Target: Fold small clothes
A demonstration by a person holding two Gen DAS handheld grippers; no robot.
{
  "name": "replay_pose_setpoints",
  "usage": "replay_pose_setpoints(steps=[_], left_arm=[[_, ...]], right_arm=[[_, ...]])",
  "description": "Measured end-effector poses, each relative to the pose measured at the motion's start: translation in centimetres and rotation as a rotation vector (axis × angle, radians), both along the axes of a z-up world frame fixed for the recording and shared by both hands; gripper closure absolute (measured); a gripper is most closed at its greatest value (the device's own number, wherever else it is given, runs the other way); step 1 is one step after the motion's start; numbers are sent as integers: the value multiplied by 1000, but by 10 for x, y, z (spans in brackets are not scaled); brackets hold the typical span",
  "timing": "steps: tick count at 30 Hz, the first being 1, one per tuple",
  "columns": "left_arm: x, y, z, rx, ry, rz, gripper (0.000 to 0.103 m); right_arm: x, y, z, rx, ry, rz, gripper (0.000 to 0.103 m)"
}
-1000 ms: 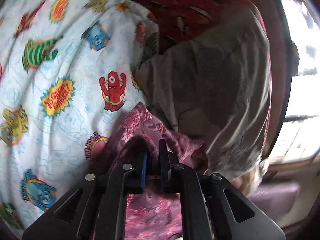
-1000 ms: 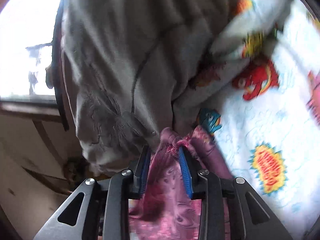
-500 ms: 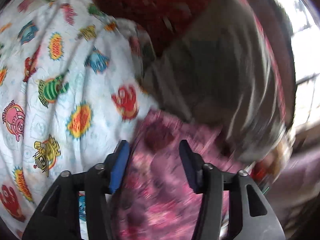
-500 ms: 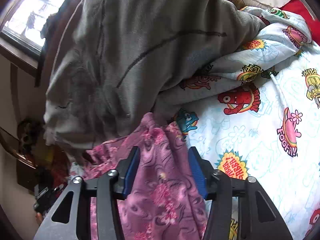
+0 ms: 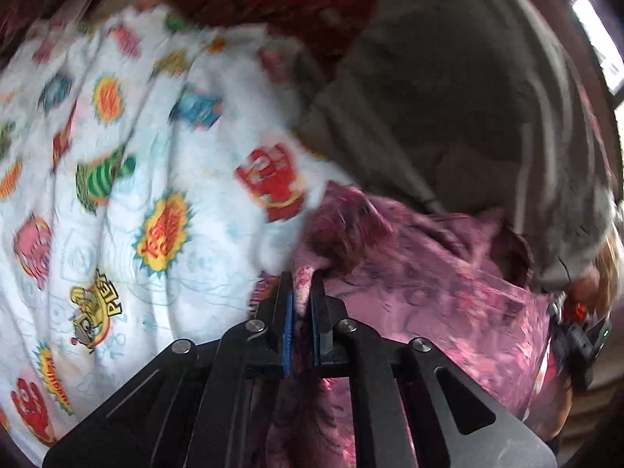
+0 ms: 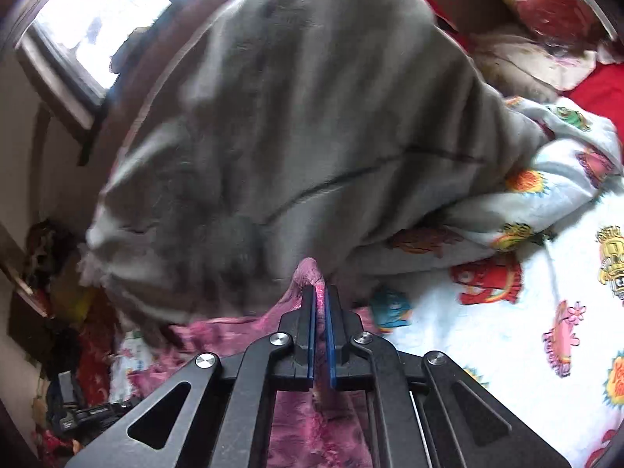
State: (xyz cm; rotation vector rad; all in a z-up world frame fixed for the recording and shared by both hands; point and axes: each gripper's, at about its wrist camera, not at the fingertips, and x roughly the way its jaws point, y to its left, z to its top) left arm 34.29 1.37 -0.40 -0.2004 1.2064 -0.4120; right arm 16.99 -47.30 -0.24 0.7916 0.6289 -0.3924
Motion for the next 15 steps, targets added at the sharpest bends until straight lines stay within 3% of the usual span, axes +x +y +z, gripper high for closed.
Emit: replay_pose_setpoints(steps=[2, 3, 4, 5, 9, 11, 12, 13, 15], left_arm=[[2, 7, -6, -51, 34, 24, 98], [1, 12, -4, -81, 47, 33, 98], [-1, 22, -1, -127, 63, 38, 98], [-4, 27, 2, -151, 68, 33, 98], [-31, 49, 21, -178, 51, -26, 96], [-58, 60, 25, -197, 58, -76, 89], [-68, 62, 25, -199, 62, -96, 80], [-80, 64, 24, -201, 68, -113, 69], [-105, 77, 21, -212, 87, -135, 65]], right_arm=[[4, -5, -23, 37, 116, -12, 99], [4, -6, -30, 75, 128, -8, 97], [-2, -5, -29, 80, 110, -25, 97], [-9, -3, -24, 77, 89, -40, 89], [-53, 19, -6, 80, 42, 3, 83], [-82, 33, -5, 81, 42, 16, 70], [-94, 38, -5, 83, 42, 20, 66], [-114, 47, -8, 88, 47, 21, 66], [-142, 57, -14, 98, 68, 19, 65]])
